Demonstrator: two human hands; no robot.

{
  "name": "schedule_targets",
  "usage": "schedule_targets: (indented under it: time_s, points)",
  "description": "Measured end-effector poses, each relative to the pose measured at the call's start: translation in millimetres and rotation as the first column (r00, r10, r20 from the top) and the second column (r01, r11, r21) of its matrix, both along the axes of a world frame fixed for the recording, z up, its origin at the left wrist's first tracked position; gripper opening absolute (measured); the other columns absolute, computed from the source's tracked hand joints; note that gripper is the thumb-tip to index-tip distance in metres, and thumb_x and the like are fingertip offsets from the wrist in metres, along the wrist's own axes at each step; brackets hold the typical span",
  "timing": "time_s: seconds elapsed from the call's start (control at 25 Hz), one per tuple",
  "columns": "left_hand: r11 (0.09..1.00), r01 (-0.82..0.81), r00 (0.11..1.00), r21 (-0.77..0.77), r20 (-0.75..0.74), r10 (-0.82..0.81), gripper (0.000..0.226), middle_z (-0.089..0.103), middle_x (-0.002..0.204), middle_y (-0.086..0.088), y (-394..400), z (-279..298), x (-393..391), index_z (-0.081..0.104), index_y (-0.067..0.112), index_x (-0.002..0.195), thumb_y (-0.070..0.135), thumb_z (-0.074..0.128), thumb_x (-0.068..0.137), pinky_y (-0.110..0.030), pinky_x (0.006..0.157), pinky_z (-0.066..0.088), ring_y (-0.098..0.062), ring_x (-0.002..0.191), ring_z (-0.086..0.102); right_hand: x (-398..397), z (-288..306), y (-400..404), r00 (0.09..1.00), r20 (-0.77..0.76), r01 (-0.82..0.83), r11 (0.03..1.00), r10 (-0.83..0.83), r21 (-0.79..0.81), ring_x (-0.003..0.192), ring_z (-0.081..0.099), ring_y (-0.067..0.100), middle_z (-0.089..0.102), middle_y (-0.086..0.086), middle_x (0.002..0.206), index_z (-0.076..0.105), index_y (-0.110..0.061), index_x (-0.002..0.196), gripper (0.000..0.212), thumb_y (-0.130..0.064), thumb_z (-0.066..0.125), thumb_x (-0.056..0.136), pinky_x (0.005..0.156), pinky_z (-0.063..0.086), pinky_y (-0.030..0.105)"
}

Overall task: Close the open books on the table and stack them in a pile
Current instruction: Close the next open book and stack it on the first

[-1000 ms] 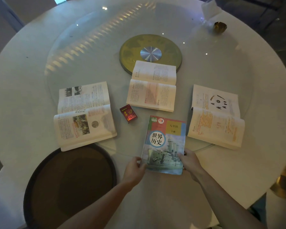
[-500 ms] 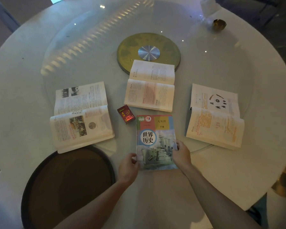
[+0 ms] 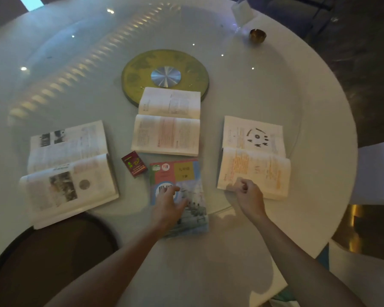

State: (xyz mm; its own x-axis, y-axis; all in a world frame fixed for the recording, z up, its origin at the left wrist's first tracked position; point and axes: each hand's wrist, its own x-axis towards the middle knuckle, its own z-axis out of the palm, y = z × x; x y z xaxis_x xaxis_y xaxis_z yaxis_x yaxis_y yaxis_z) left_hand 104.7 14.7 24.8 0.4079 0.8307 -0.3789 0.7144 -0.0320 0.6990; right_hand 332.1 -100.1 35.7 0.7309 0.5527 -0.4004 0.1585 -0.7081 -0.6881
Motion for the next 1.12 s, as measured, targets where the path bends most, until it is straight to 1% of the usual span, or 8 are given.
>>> schedule_targets:
  time_s: [0.12,0.2,0.36,0.48,0.56,0.68,0.92,1.12]
  points:
    - [0.986,0.010,0.998,-0.168,0.069,0.002,0.054,0.064,0.126,-0.008,9,4,70,0.060,0.011,0.134,0.037,0.071,0.088,-0.028,0.081,0.050,-0.022,0.109,0.064,61,3,-22,0.981,0.020,0.193,0.981,-0.193,-0.003,0.126,0.058,0.037,0.059,0.019,0.139,0.056,-0.004,0.141,0.065,-0.041,0.072,0.089,0.100,0.050,0.044]
    - [0.965,-0.016,0.994,-0.261,0.101,0.044,0.059,0.061,0.135,-0.013,10,2,114,0.056,0.008,0.139,0.033,0.073,0.089,-0.027,0.083,0.048,-0.026,0.118,0.062,93,0,-36,0.953,0.020,0.303,0.953,-0.303,0.009,0.112,0.064,0.038,0.065,0.021,0.131,0.063,-0.006,0.127,0.065,-0.047,0.074,0.078,0.091,0.056,0.047]
    - [0.946,-0.051,0.993,-0.320,0.082,0.081,0.072,0.049,0.149,-0.015,11,-10,165,0.041,0.005,0.151,0.035,0.070,0.092,-0.038,0.106,0.046,-0.029,0.133,0.052,130,-10,-54,0.902,-0.168,0.405,0.914,-0.398,0.006,0.117,0.061,0.038,0.059,0.005,0.121,0.054,0.001,0.137,0.061,-0.027,0.075,0.088,0.094,0.053,0.049]
    - [0.950,-0.077,0.994,-0.303,0.051,0.097,0.056,0.061,0.135,-0.015,6,-19,182,0.052,0.003,0.141,0.029,0.067,0.094,-0.031,0.093,0.049,-0.029,0.122,0.061,146,-32,-65,0.868,-0.333,0.398,0.917,-0.367,0.025,0.105,0.070,0.025,0.072,0.004,0.124,0.062,-0.014,0.131,0.057,-0.036,0.070,0.079,0.082,0.058,0.040]
    - [0.955,-0.084,0.993,-0.283,0.052,0.102,0.038,0.071,0.116,-0.015,2,-20,185,0.065,0.001,0.124,0.026,0.065,0.096,-0.030,0.080,0.051,-0.030,0.109,0.069,153,-42,-70,0.866,-0.352,0.383,0.924,-0.356,0.010,0.088,0.070,0.020,0.076,0.006,0.108,0.068,-0.015,0.124,0.042,-0.025,0.064,0.083,0.067,0.055,0.034]
    - [0.953,-0.112,0.992,-0.281,0.021,0.123,0.028,0.075,0.099,-0.013,-4,-14,174,0.072,0.000,0.106,0.023,0.058,0.099,-0.039,0.080,0.058,-0.028,0.096,0.072,150,-39,-82,0.881,-0.331,0.354,0.935,-0.338,-0.014,0.069,0.058,0.021,0.074,0.009,0.093,0.075,-0.012,0.104,0.028,-0.007,0.053,0.088,0.057,0.043,0.034]
    - [0.905,-0.199,0.979,-0.377,-0.045,0.196,0.025,0.075,0.088,-0.018,-23,-1,124,0.075,-0.003,0.092,0.019,0.065,0.088,-0.050,0.082,0.059,-0.034,0.086,0.073,116,-16,-119,0.857,-0.419,0.325,0.946,-0.300,-0.011,0.075,0.060,0.025,0.073,0.008,0.103,0.069,-0.017,0.113,0.031,-0.010,0.062,0.083,0.058,0.043,0.037]
    - [0.853,-0.253,0.941,-0.456,0.091,0.327,0.014,0.071,0.085,-0.007,-11,36,129,0.073,0.008,0.085,0.017,0.066,0.092,-0.031,0.067,0.053,-0.021,0.074,0.065,126,14,-109,0.810,-0.496,0.443,0.880,-0.312,0.169,0.078,0.073,0.027,0.081,0.003,0.089,0.063,-0.022,0.113,0.030,-0.002,0.066,0.090,0.060,0.055,0.039]
